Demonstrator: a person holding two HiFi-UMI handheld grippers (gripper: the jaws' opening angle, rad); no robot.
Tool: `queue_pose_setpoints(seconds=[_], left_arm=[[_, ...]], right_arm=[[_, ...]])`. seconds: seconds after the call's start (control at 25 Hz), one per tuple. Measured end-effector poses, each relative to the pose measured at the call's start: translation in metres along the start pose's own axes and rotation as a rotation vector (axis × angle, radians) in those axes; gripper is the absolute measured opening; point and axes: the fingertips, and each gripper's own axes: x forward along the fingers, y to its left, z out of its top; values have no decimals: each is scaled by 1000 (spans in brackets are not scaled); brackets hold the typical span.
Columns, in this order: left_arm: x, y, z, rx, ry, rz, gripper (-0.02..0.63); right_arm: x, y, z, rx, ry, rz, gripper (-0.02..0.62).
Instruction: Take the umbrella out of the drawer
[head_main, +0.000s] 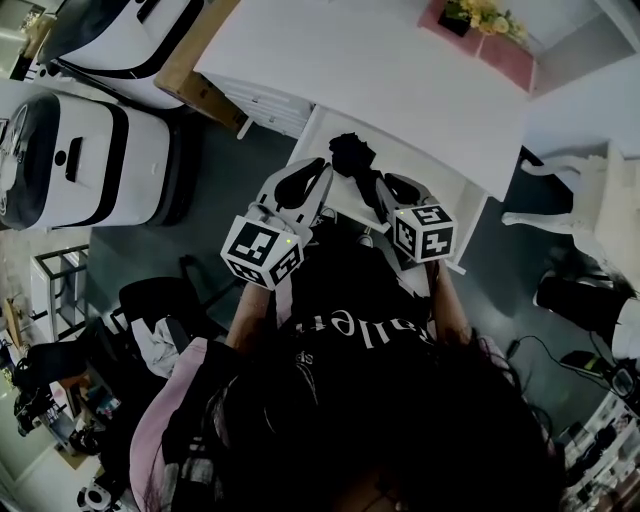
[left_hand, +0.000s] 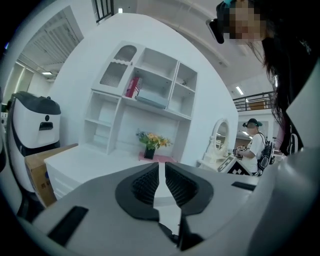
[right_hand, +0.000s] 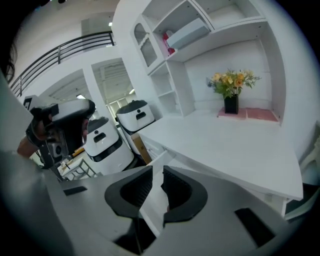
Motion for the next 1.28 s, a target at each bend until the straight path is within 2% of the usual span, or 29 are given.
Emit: queue_pose_setpoints(seconds=[0.12,0.2,0.28,0.44,0.6,0.8,0.96,1.28], left_arm=[[4,12,-11,9,33,-23,34],[4,20,-15,6,49,-25,34],[3,30,-17,-8,55,-21,34],[-1,50,-20,-26,79,-8,34],[-7,71,-23,-23,96,6,34],[-17,99,-25,-46,92,55,34],[-25,118,-30,-60,94,92,34],[-39,147,-35,-86,108,149,34]], right_arm=[[28,-12,-14,-16,68,-13,71],[47,-17,-25,-3,126,8,96],[66,-19,-35,10,182,50,189],[104,-25,-49,-15,260,72,218],[138,-39,-72,-44,357,36,249],[166,-64,-111,-96,512,-48,262],[181,-71,-135,-136,613,-67,267],[205,-75,-156,-191,720,-124,273]])
